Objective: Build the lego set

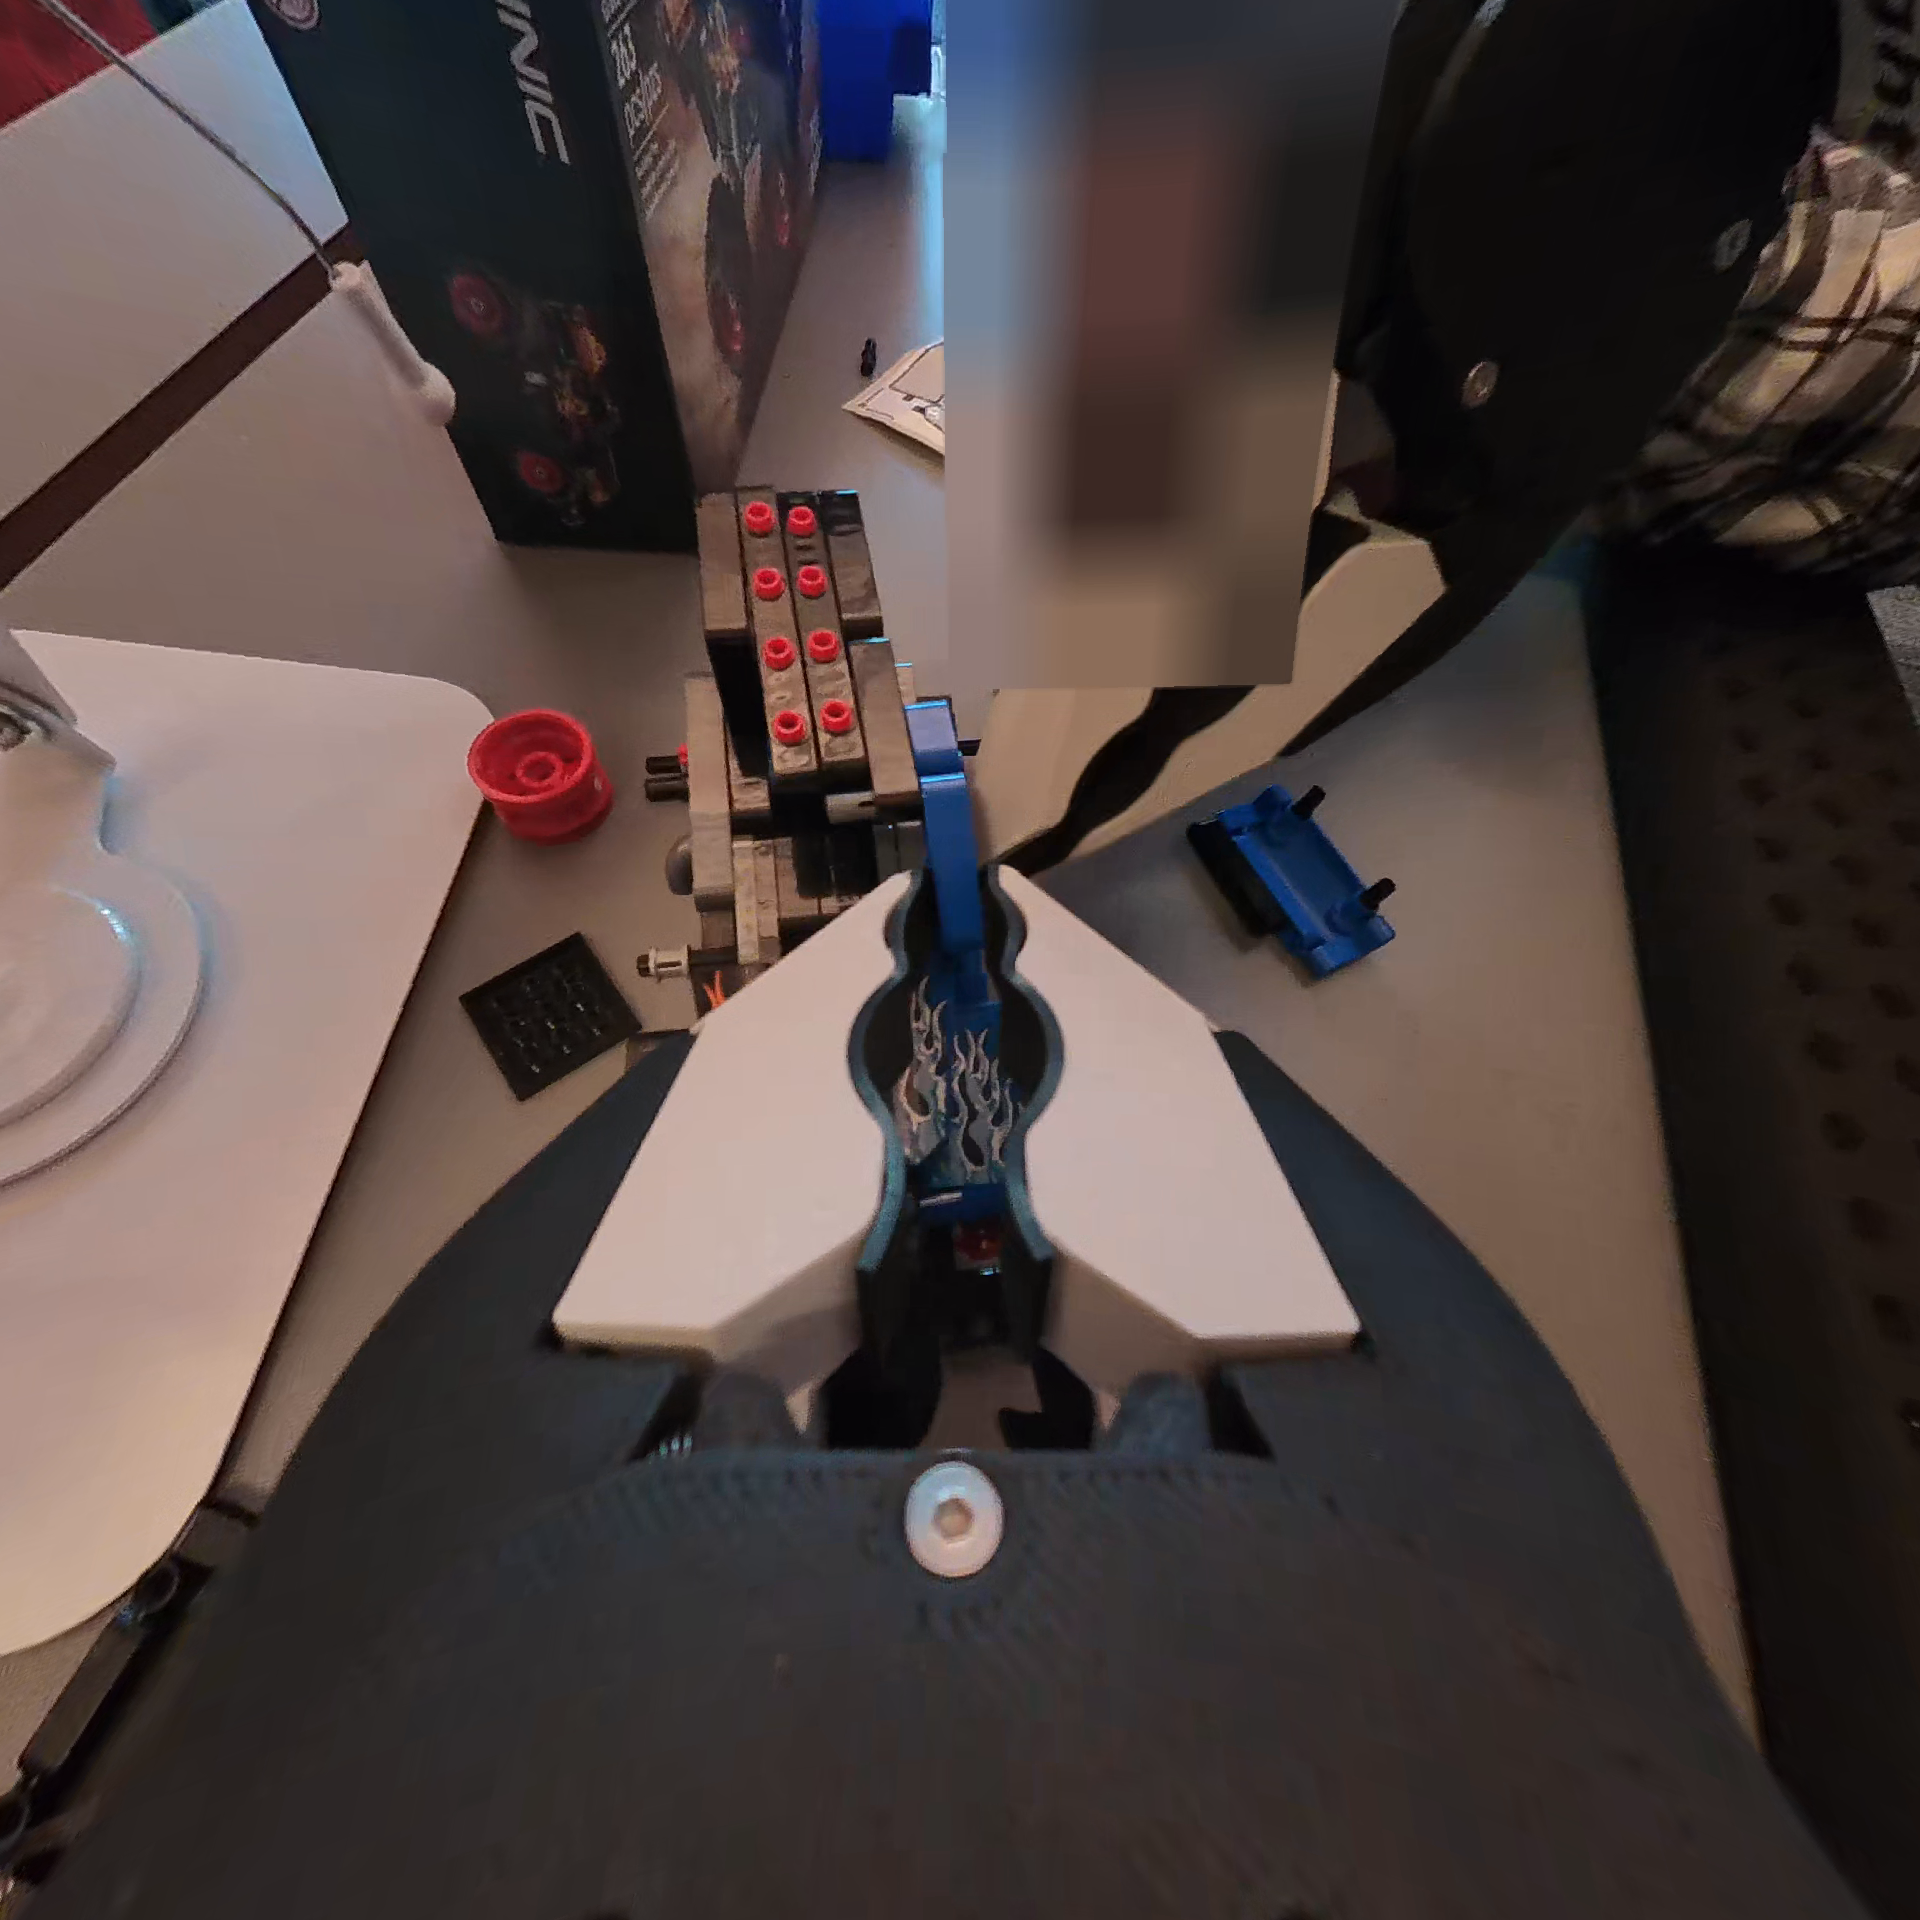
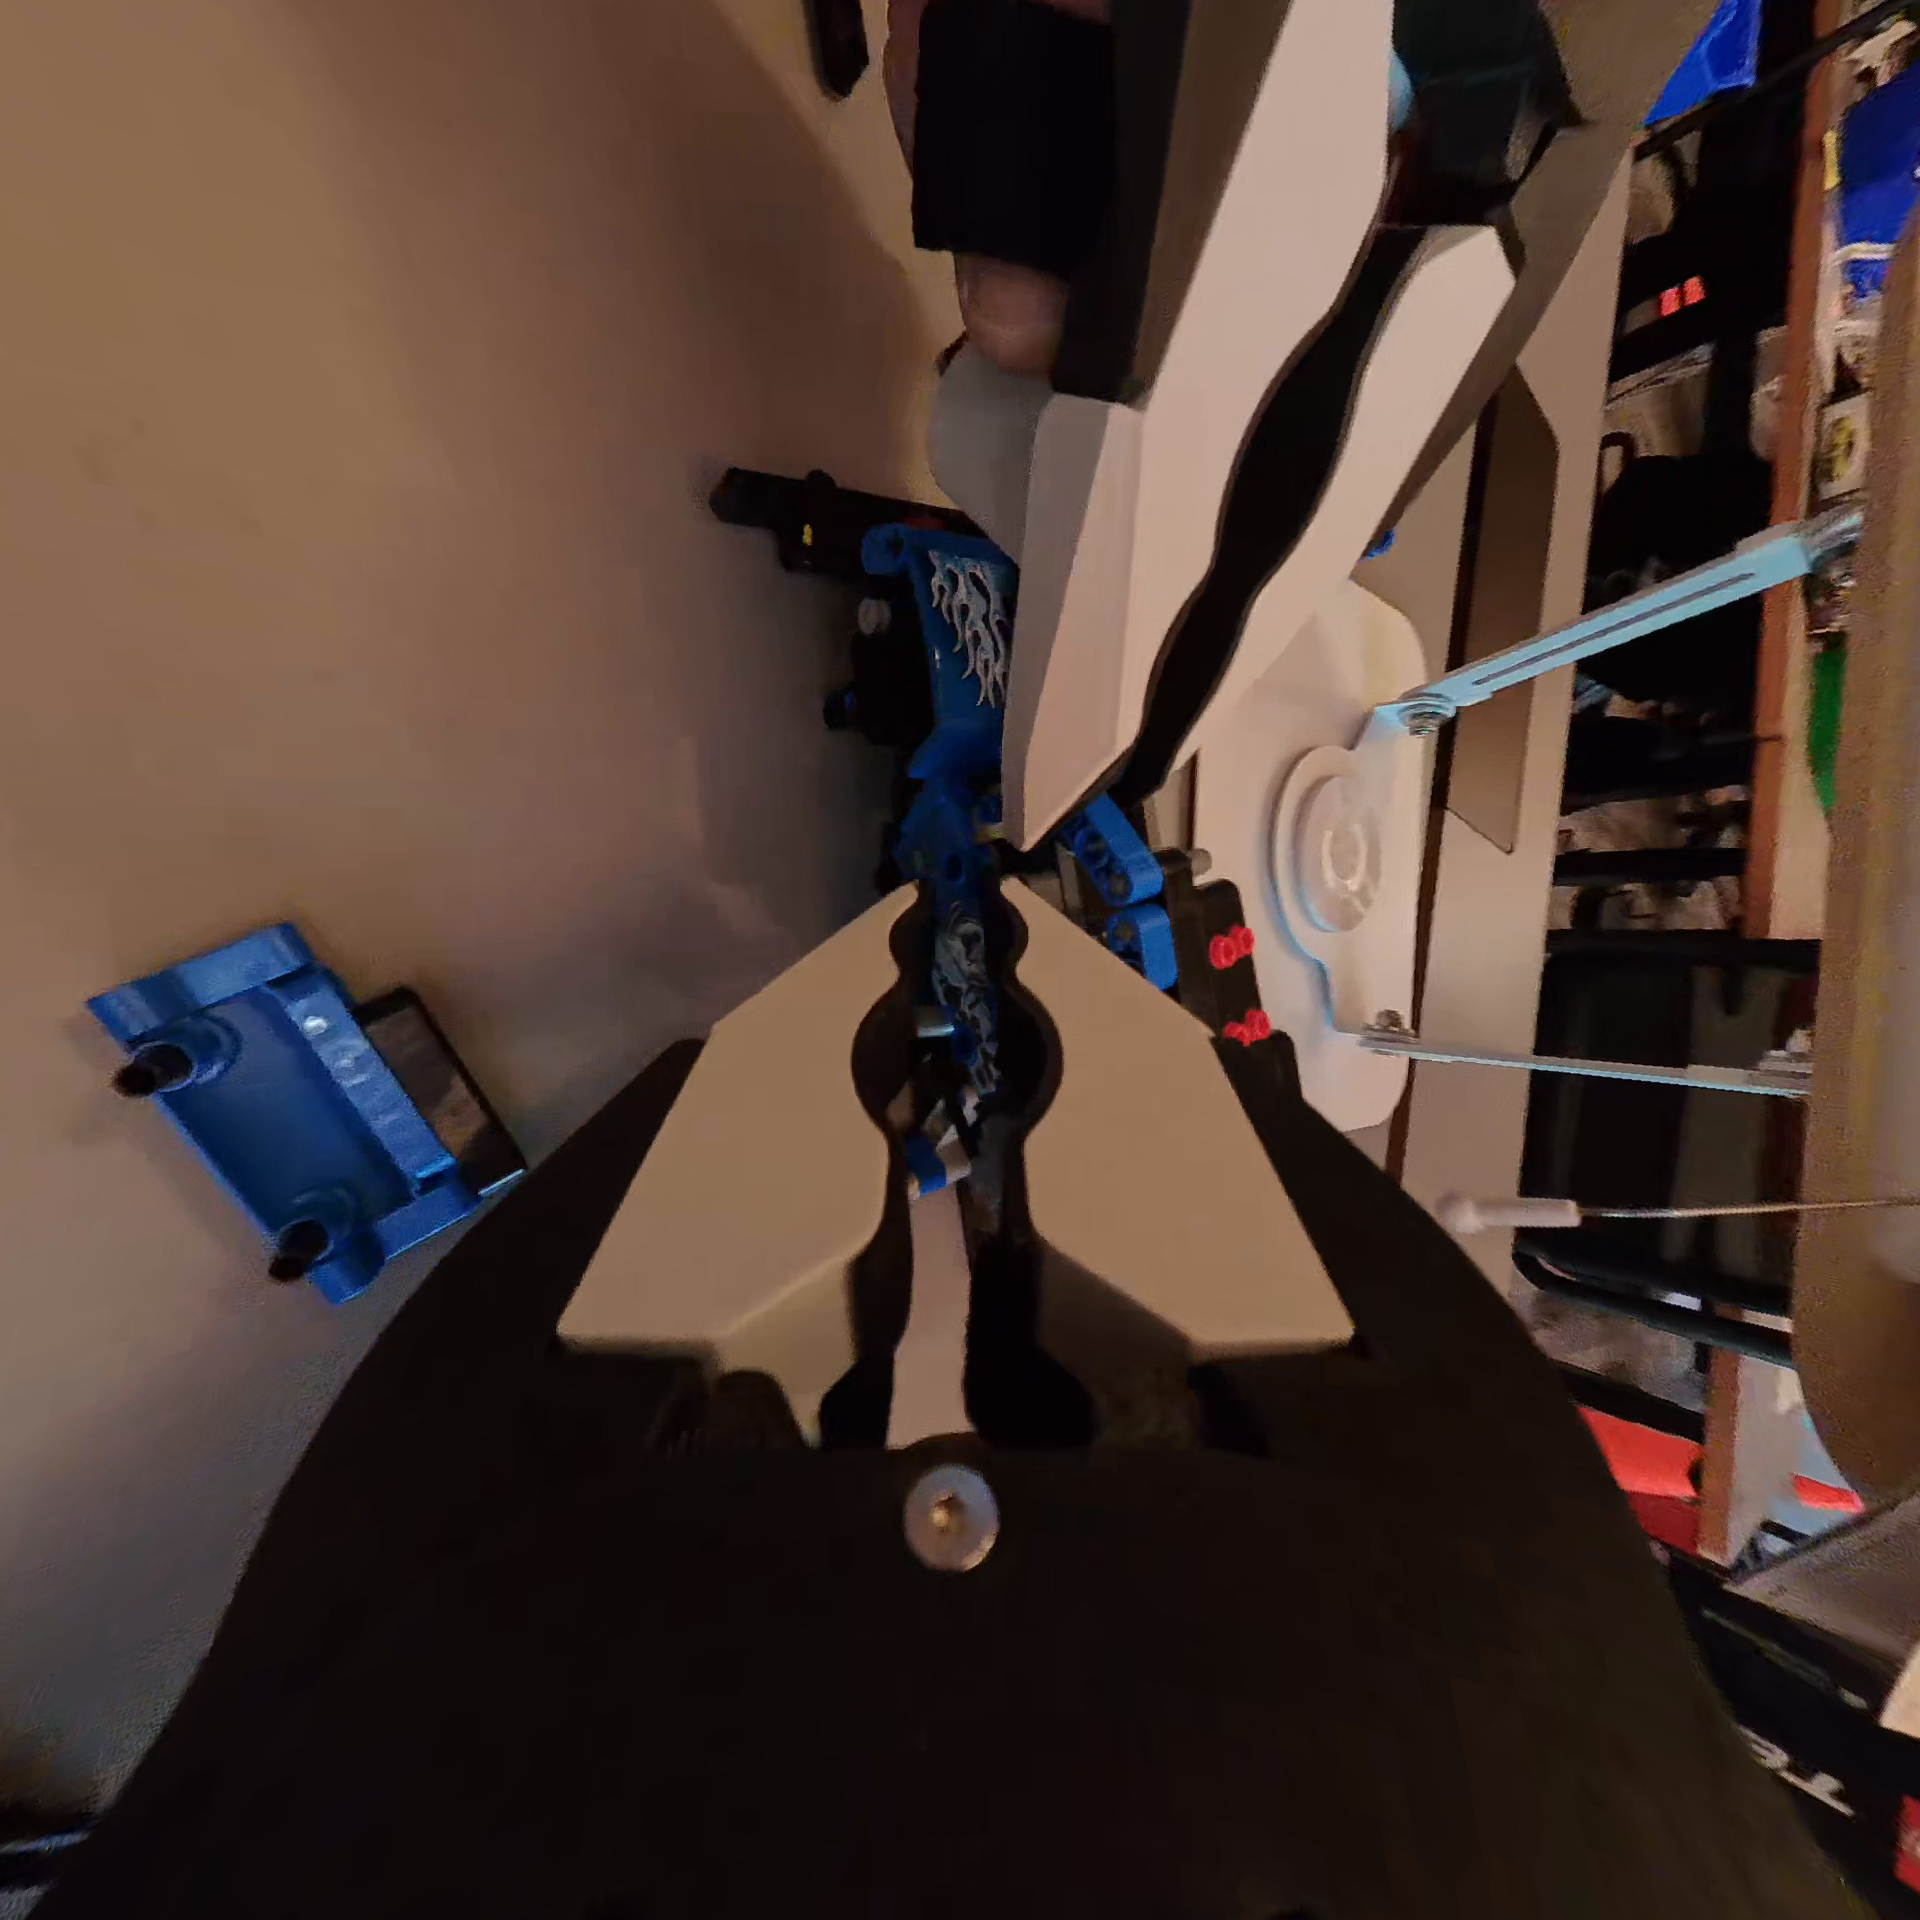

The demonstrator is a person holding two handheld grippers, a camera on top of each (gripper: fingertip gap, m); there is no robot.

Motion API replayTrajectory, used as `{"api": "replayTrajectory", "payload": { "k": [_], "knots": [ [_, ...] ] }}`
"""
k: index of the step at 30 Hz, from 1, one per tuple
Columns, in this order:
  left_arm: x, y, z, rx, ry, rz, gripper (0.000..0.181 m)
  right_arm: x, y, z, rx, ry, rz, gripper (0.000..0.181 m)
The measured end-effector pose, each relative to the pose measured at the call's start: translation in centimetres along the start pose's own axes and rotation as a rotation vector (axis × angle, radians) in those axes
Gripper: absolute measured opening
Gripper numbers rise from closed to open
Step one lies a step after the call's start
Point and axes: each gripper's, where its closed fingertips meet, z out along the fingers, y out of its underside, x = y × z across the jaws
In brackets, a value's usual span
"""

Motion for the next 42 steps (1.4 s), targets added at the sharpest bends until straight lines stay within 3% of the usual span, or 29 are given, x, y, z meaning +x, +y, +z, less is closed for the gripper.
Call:
{"api": "replayTrajectory", "payload": {
  "k": [4,8,11,15,22,30,32,42],
  "knots": [
    [-0.1,-0.1,0.0,0.008,0.019,-0.03,0.007,0.3,0.1,0.0,-0.003,0.028,-0.023,0.002],
    [-0.8,-0.6,-0.2,0.022,0.034,-0.119,0.007,0.1,-0.2,-0.1,-0.012,0.051,-0.071,0.02],
    [-1.1,-1.2,-0.4,0.045,0.085,-0.221,0.007,0.2,0.0,-0.1,-0.027,0.098,-0.111,0.027],
    [-0.8,-1.7,-0.8,0.063,0.176,-0.347,0.007,1.0,0.2,-0.4,-0.034,0.183,-0.163,0.023],
    [-1.1,-2.2,-1.3,0.107,0.3,-0.52,0.007,1.2,-0.2,-0.6,-0.045,0.187,-0.245,0.029],
    [-1.9,-2.5,-1.2,0.124,0.324,-0.586,0.007,1.8,0.5,-0.3,-0.101,0.209,-0.351,0.03],
    [-1.9,-2.4,-1.1,0.12,0.334,-0.59,0.007,2.1,0.5,-0.1,-0.109,0.22,-0.37,0.023],
    [-2.1,-2.9,-1.6,0.152,0.365,-0.6,0.007,2.9,-0.2,-0.7,-0.051,0.211,-0.285,0.022]
  ]
}}
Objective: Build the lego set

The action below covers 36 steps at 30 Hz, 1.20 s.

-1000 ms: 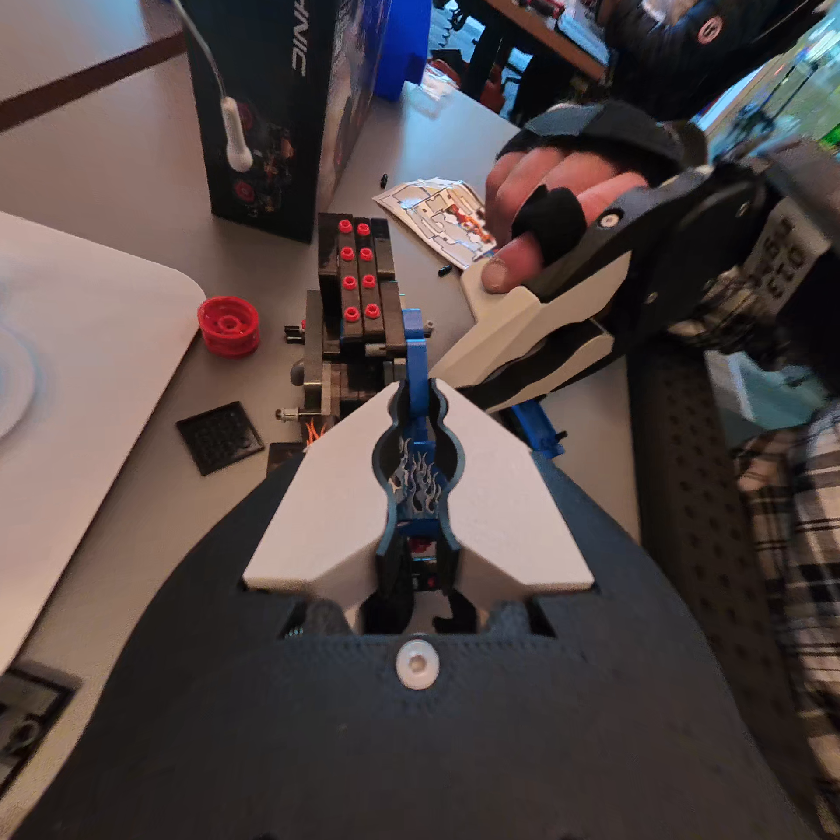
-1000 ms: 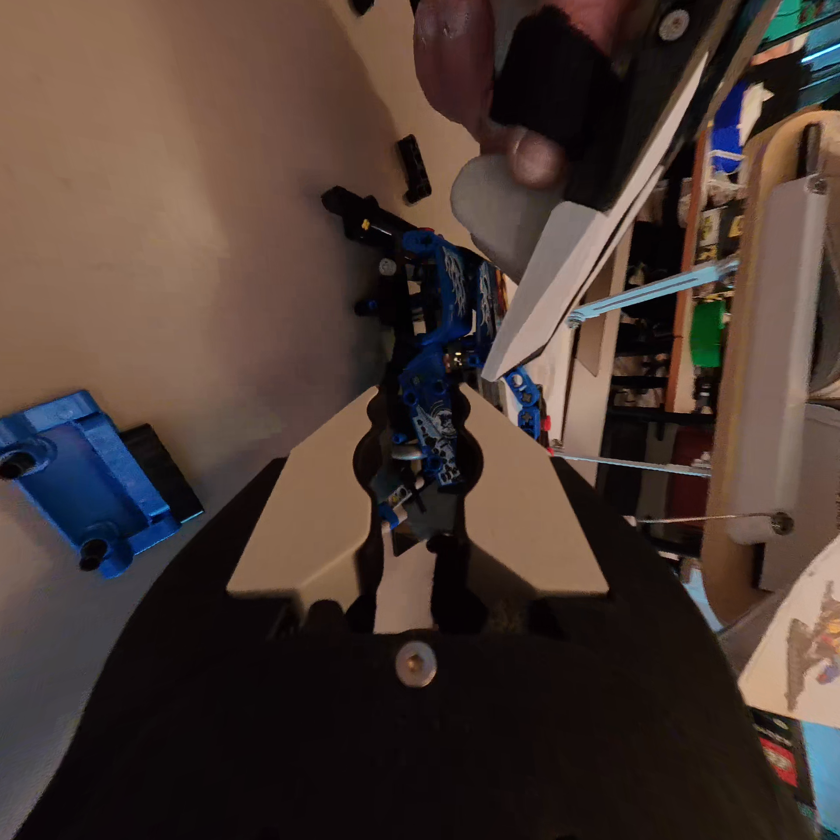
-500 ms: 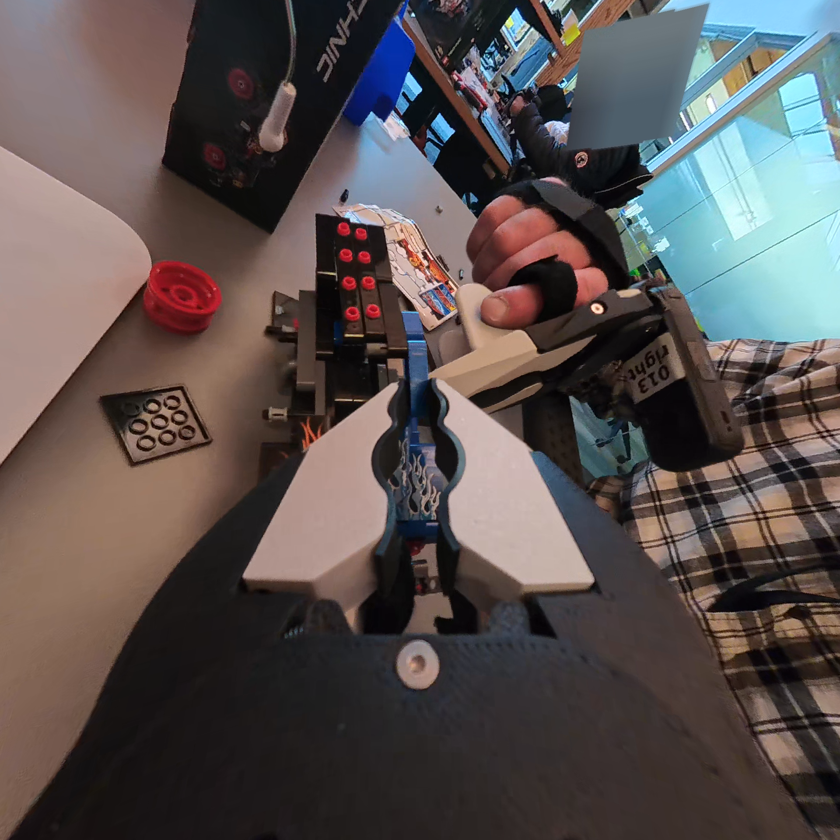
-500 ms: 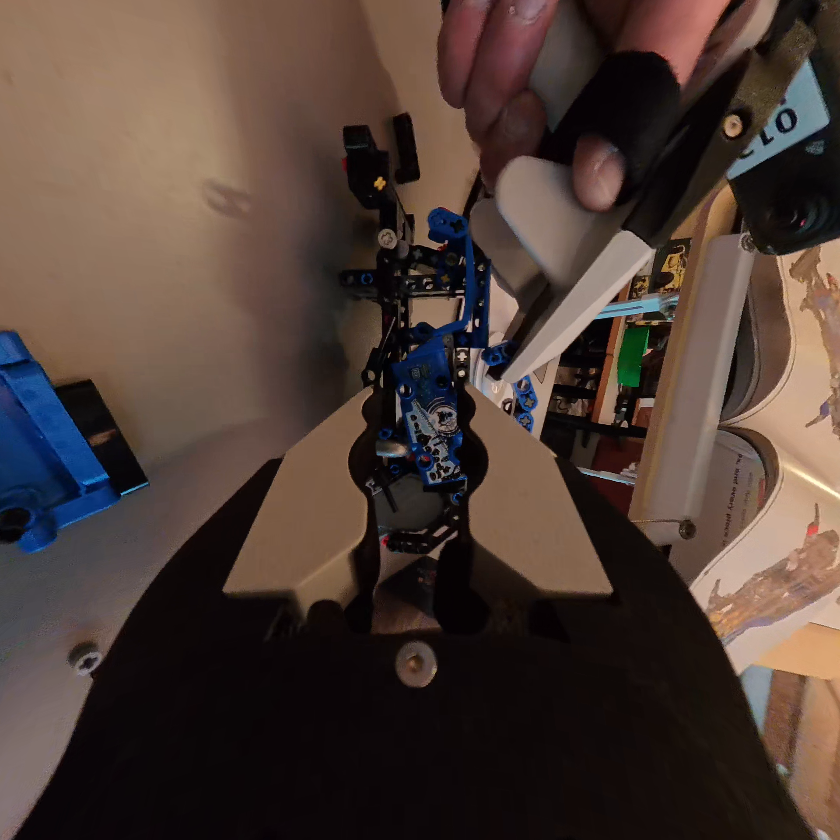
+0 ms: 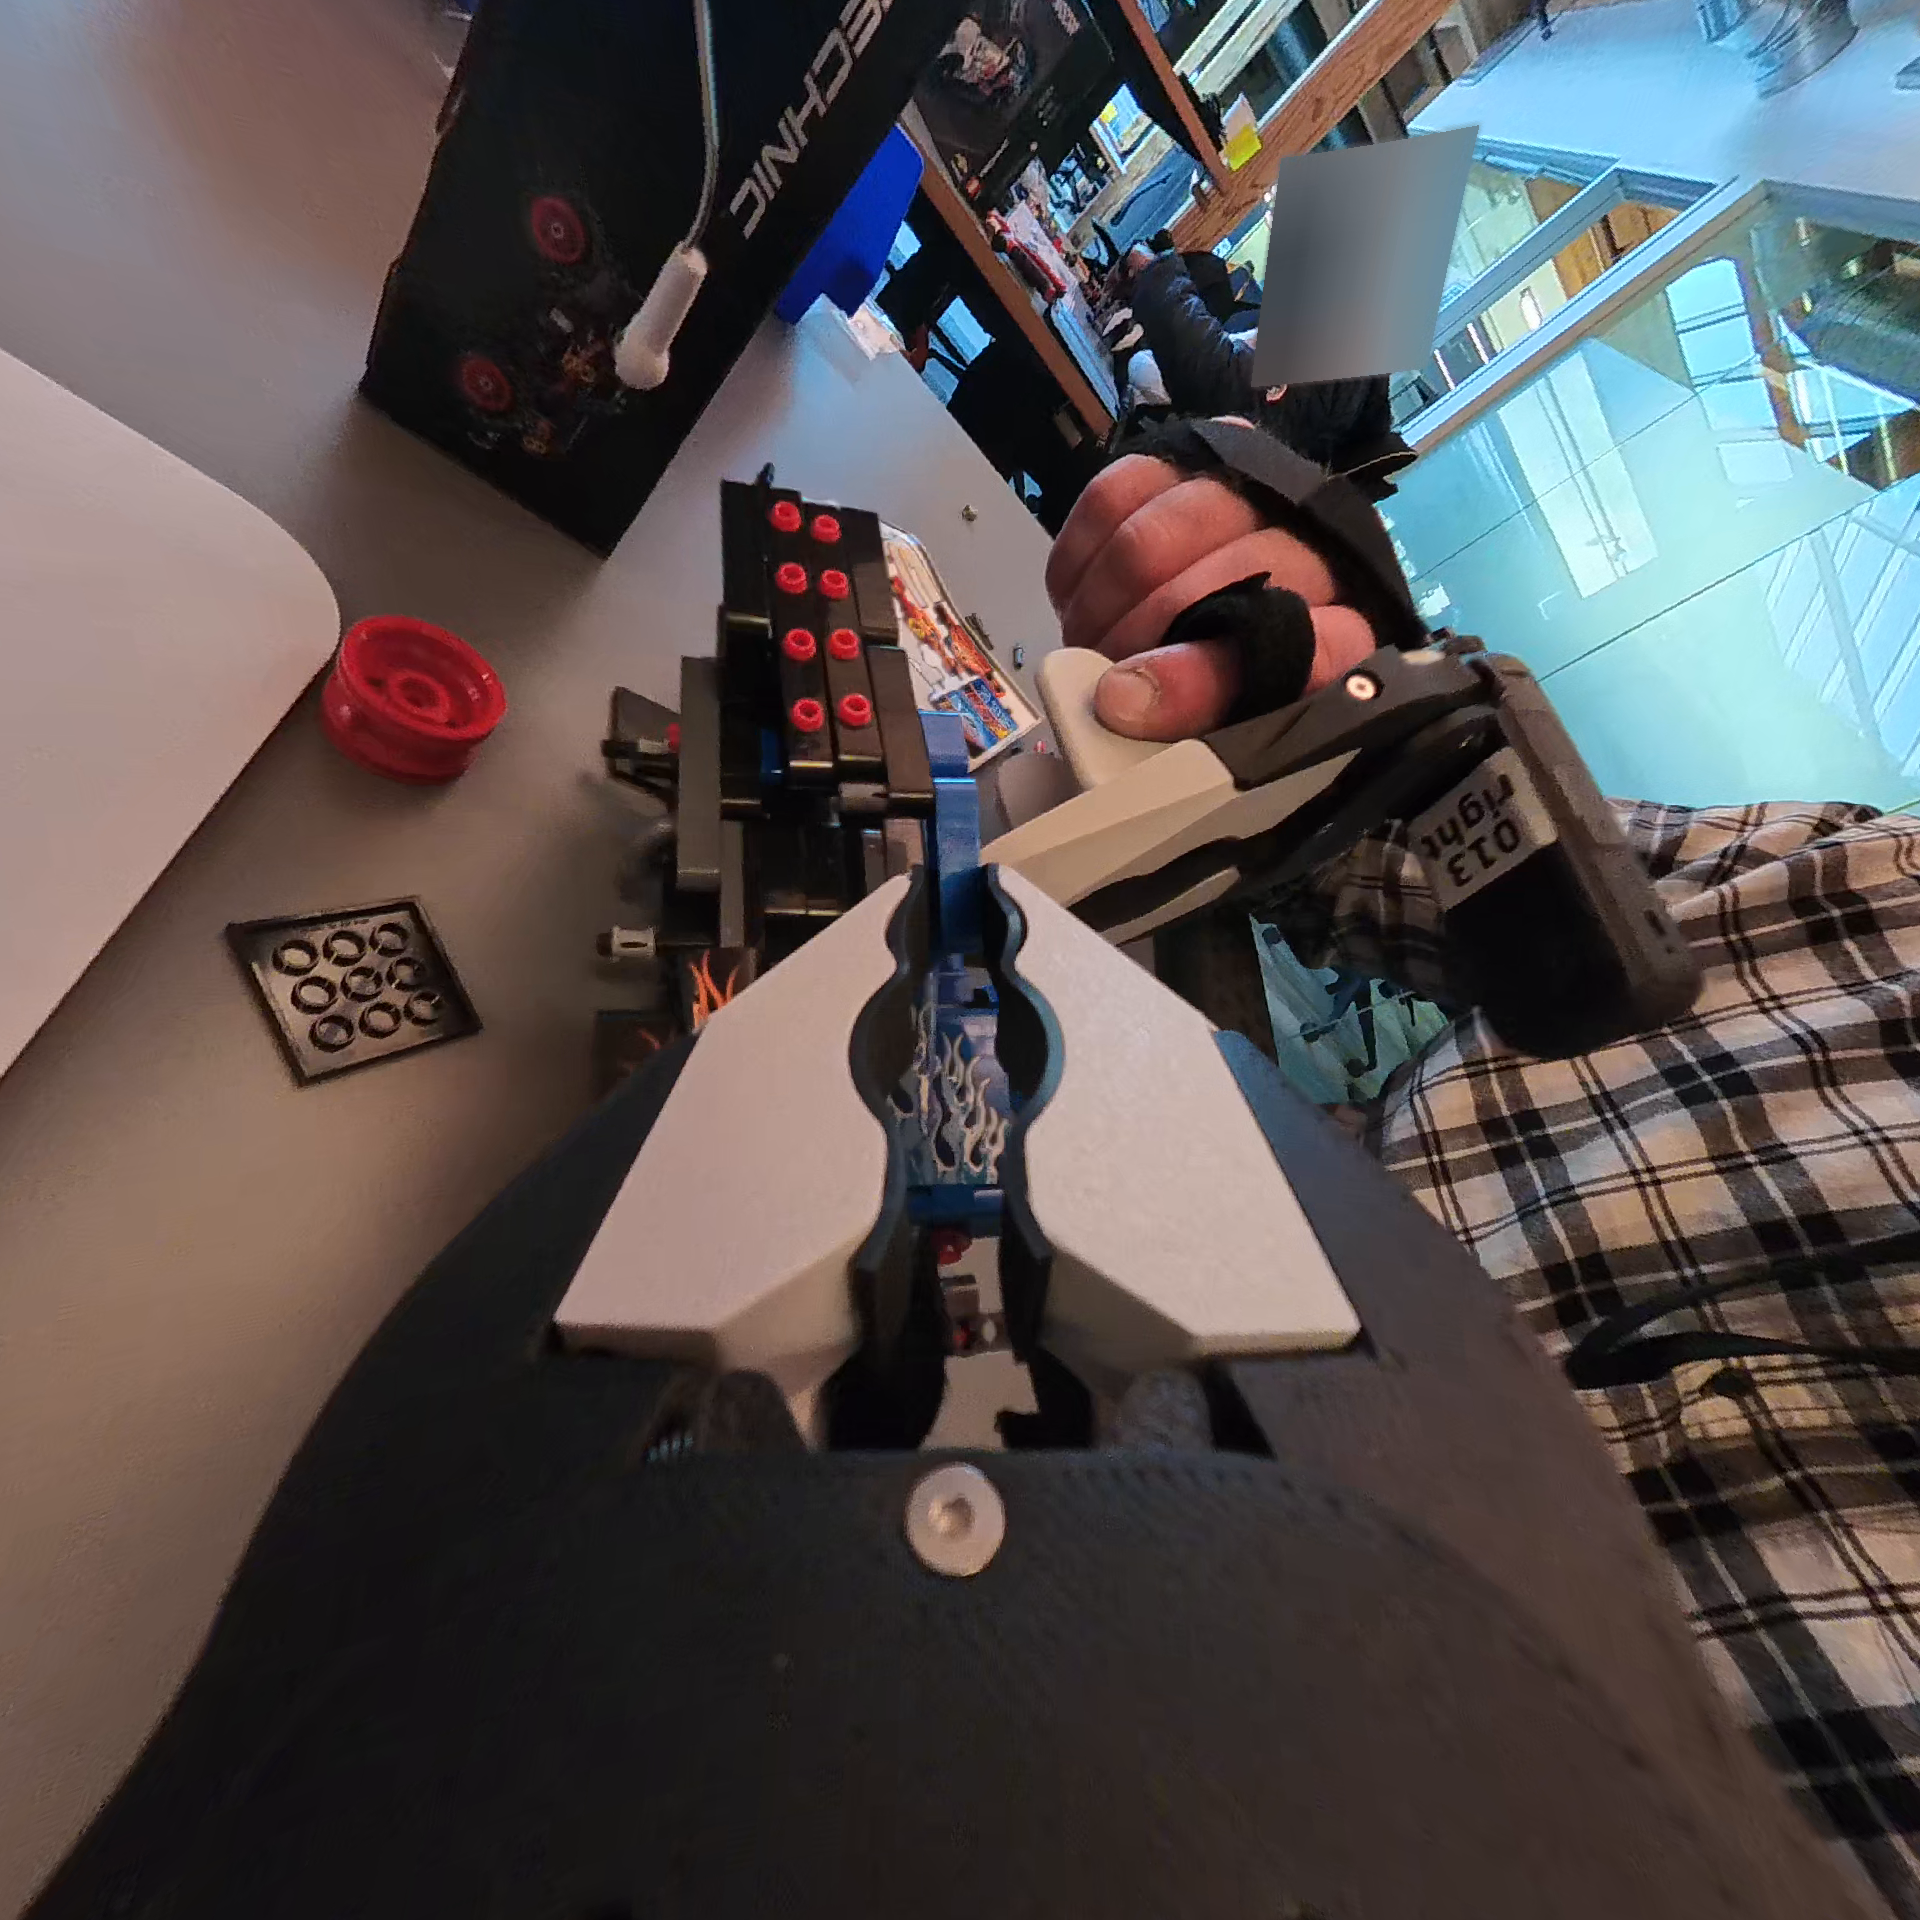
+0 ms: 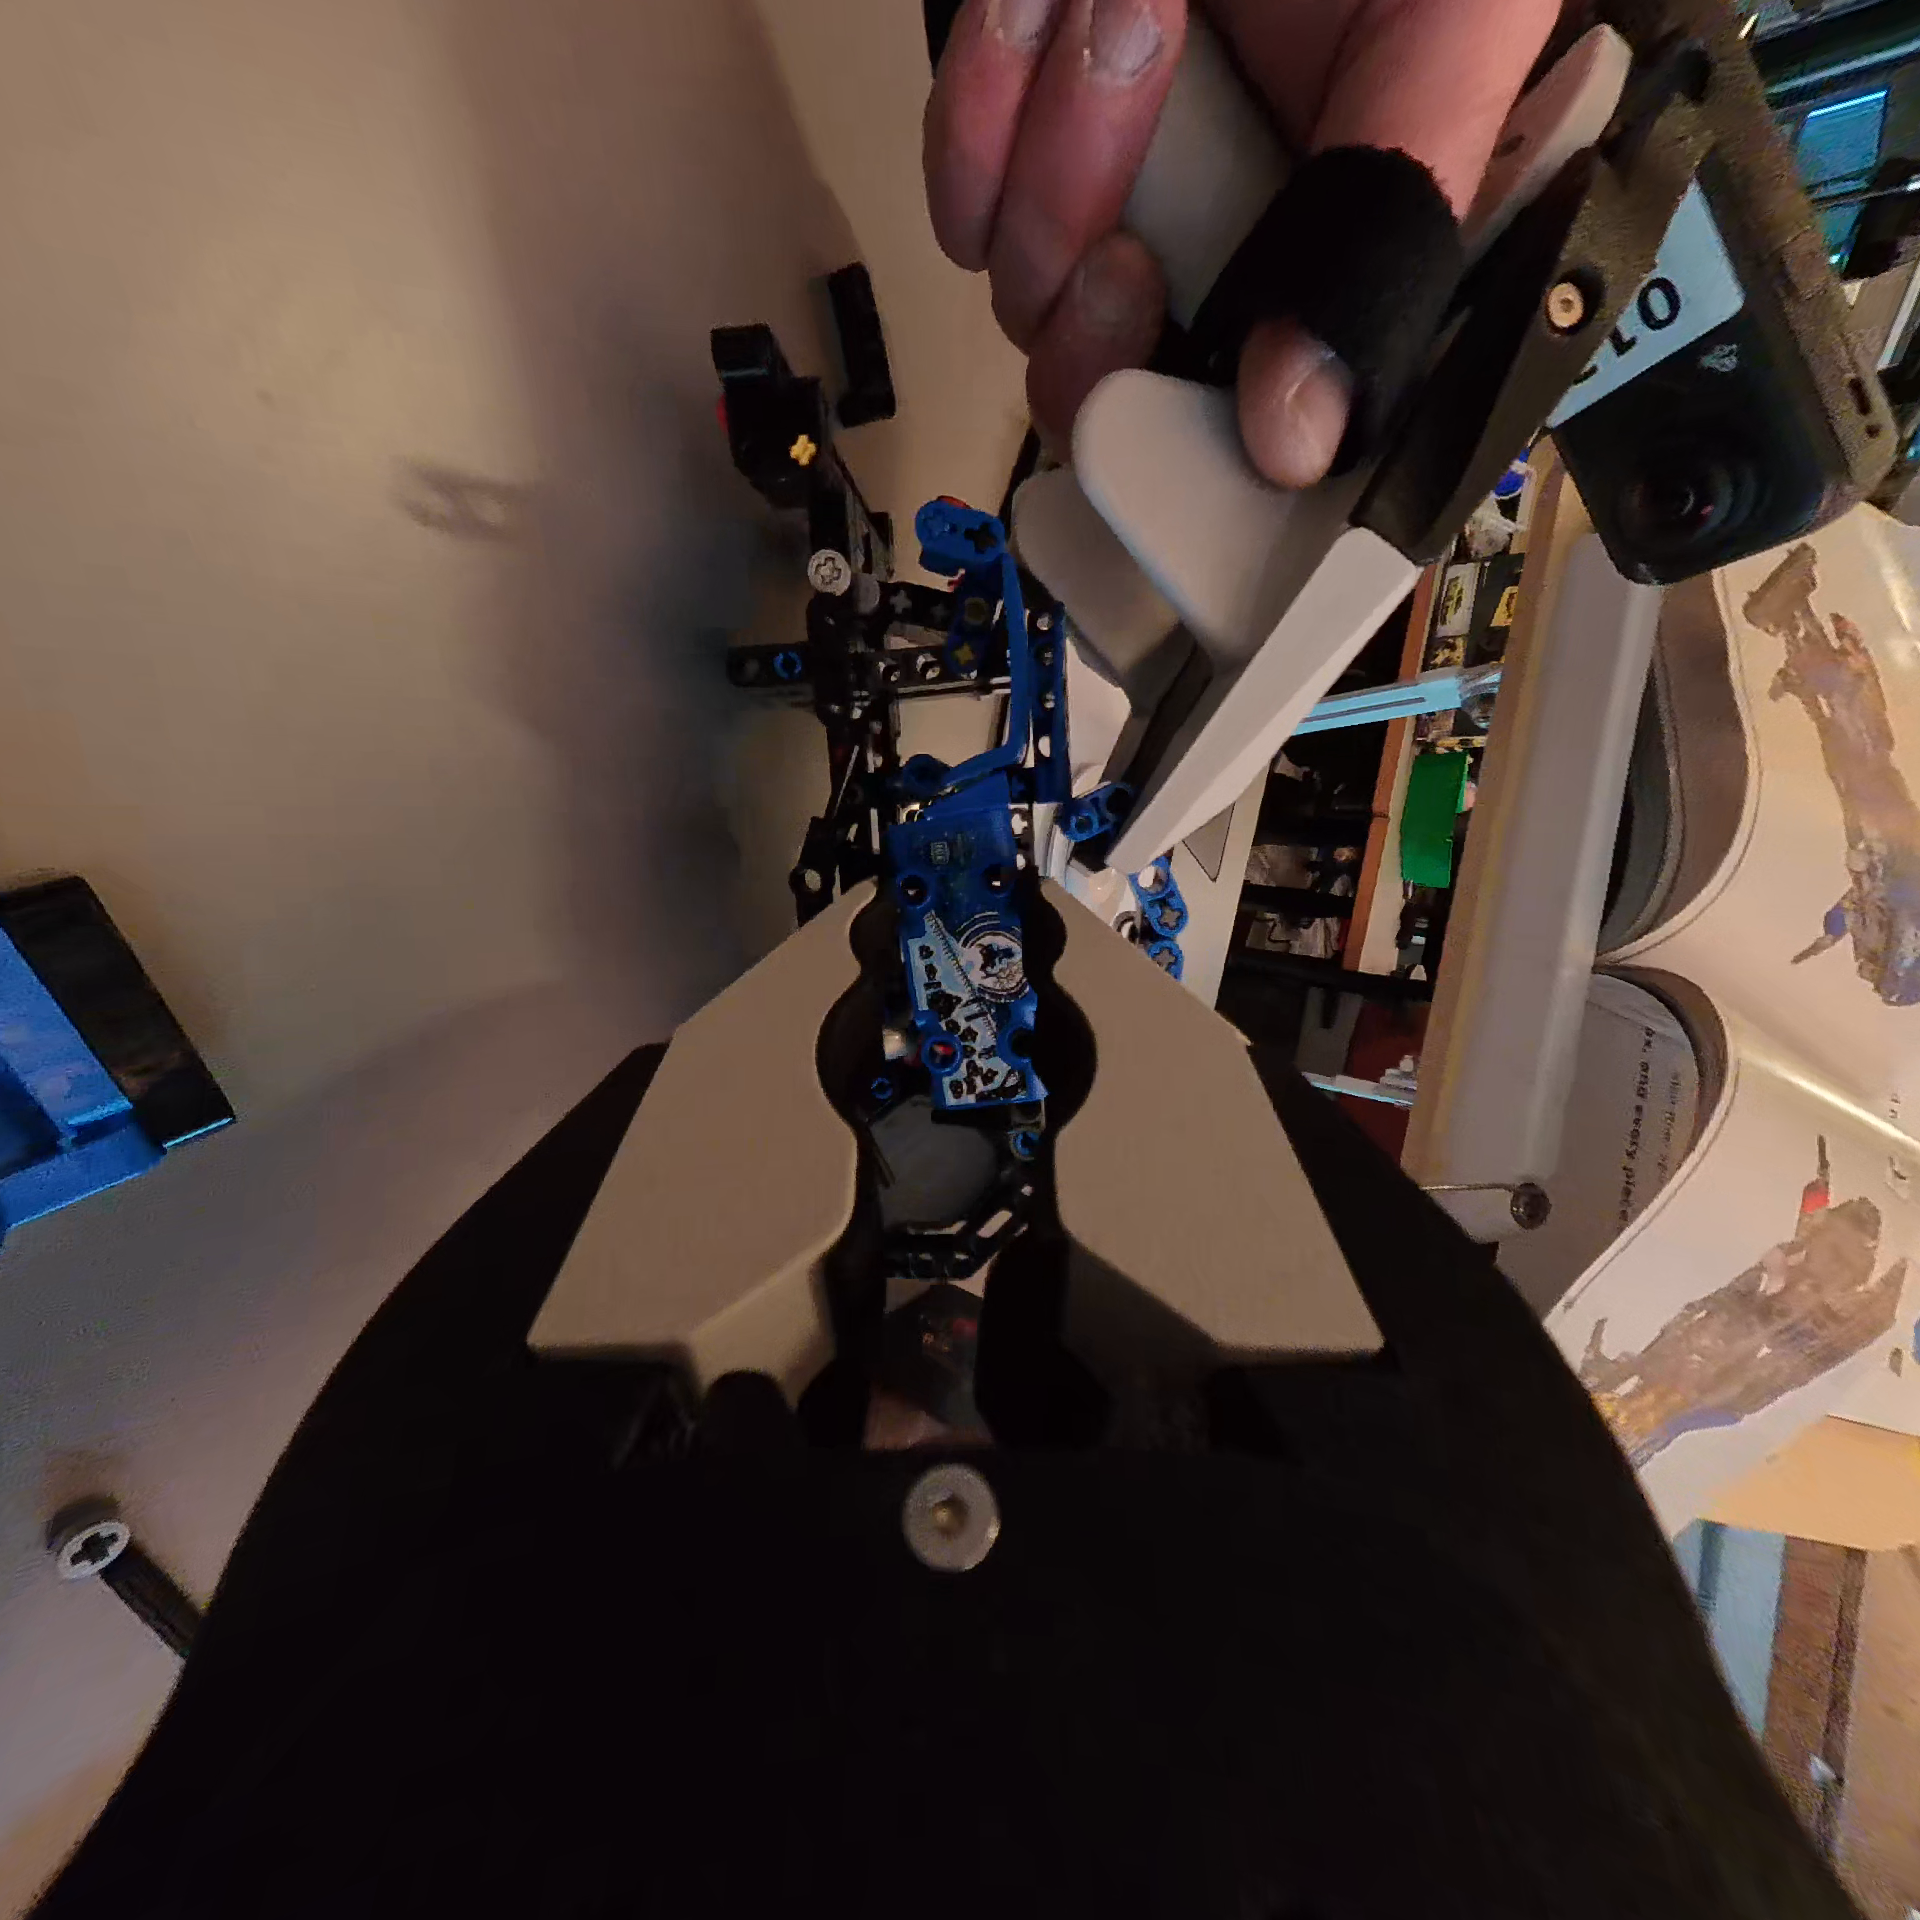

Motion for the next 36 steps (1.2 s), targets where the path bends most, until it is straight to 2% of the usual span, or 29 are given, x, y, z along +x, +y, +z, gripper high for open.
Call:
{"api": "replayTrajectory", "payload": {
  "k": [19,31,36],
  "knots": [
    [-0.9,-0.8,0.4,0.02,-0.043,0.089,0.006,0.9,0.2,-0.6,0.113,-0.064,0.215,0.022],
    [-2.0,-2.1,0.5,0.1,-0.02,0.047,0.007,2.0,1.3,-0.3,0.215,-0.082,0.385,0.022],
    [-2.4,-2.3,0.3,0.129,-0.017,0.033,0.014,2.2,1.3,-0.3,0.272,-0.091,0.454,0.022]
  ]
}}
